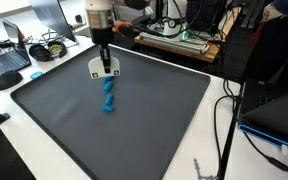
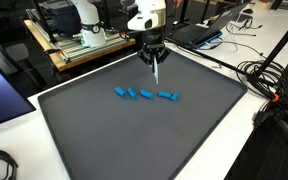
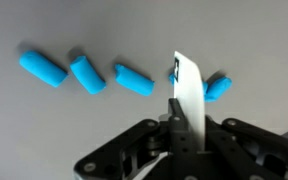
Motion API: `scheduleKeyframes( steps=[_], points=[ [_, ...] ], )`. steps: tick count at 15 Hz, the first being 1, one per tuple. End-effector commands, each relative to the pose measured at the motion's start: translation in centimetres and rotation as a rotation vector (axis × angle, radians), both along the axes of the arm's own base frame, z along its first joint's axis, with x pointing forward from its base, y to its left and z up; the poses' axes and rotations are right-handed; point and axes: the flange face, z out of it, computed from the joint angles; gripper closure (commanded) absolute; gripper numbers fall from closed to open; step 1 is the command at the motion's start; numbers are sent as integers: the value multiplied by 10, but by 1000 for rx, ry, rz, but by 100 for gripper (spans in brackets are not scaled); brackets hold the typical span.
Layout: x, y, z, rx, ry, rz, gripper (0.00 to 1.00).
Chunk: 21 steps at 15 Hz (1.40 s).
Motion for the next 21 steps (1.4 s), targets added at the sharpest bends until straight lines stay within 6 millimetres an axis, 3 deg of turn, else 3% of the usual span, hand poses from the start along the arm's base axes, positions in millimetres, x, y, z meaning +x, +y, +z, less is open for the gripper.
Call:
scheduleKeyframes(
  steps=[1, 6, 12, 16, 21],
  points=[
    [-32, -7, 64, -38, -23, 43, 99],
    [-53, -6, 147, -158, -98, 129, 99],
    [-86, 17, 216, -204, -95, 214, 99],
    [-101, 27, 244, -197, -58, 272, 99],
    [-104, 20, 251, -182, -38, 341, 99]
  ],
)
